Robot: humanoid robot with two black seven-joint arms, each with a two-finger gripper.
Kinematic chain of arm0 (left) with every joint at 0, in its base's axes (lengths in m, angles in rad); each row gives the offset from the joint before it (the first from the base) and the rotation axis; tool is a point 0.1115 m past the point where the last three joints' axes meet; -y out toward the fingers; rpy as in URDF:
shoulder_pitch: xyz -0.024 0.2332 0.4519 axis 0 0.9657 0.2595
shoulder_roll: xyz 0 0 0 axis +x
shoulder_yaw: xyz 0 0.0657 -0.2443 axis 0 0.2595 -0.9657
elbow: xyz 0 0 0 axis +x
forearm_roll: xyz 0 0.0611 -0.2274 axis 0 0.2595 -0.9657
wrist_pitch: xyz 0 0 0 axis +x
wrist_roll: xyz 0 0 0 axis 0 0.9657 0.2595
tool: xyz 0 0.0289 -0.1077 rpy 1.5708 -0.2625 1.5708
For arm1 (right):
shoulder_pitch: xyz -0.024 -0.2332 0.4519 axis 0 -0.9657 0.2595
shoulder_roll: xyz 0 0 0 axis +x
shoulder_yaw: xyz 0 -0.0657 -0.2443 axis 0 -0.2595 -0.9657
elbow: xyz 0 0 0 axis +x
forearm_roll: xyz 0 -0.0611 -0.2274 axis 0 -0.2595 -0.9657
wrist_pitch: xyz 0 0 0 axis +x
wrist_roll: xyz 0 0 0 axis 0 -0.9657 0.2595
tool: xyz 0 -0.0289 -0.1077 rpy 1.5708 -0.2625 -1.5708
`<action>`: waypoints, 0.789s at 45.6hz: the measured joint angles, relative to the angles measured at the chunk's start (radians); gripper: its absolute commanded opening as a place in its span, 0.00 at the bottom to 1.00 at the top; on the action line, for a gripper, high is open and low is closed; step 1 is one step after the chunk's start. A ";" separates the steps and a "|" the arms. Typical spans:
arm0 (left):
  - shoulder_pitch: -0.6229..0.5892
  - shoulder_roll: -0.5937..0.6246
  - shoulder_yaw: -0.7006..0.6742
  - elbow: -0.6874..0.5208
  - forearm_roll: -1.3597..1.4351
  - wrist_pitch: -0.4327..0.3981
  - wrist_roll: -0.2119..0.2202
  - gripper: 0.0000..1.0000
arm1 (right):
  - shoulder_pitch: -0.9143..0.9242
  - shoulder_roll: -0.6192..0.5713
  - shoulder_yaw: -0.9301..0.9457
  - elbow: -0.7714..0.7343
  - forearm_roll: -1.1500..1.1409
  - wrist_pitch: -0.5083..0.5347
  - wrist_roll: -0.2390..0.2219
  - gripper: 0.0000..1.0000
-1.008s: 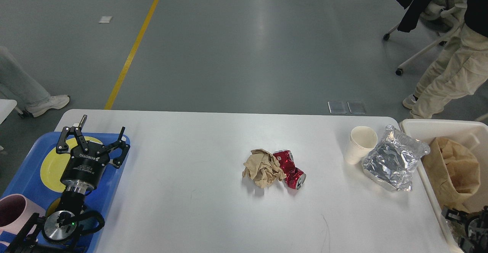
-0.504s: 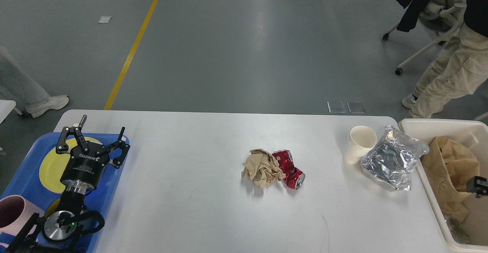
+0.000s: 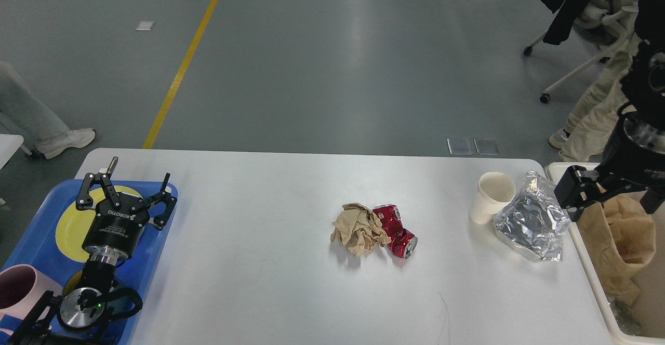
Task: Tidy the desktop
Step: 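Move the right gripper over to the white paper cup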
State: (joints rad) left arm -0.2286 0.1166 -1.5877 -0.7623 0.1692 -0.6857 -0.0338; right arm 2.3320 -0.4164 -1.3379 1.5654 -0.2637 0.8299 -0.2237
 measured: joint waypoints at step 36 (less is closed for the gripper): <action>0.000 0.000 0.000 0.000 0.000 0.000 0.000 0.96 | -0.269 0.110 0.063 -0.312 0.087 -0.304 0.078 1.00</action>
State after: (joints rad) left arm -0.2286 0.1166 -1.5880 -0.7627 0.1691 -0.6857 -0.0338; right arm 2.0631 -0.3064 -1.2747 1.2537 -0.1768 0.5263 -0.1455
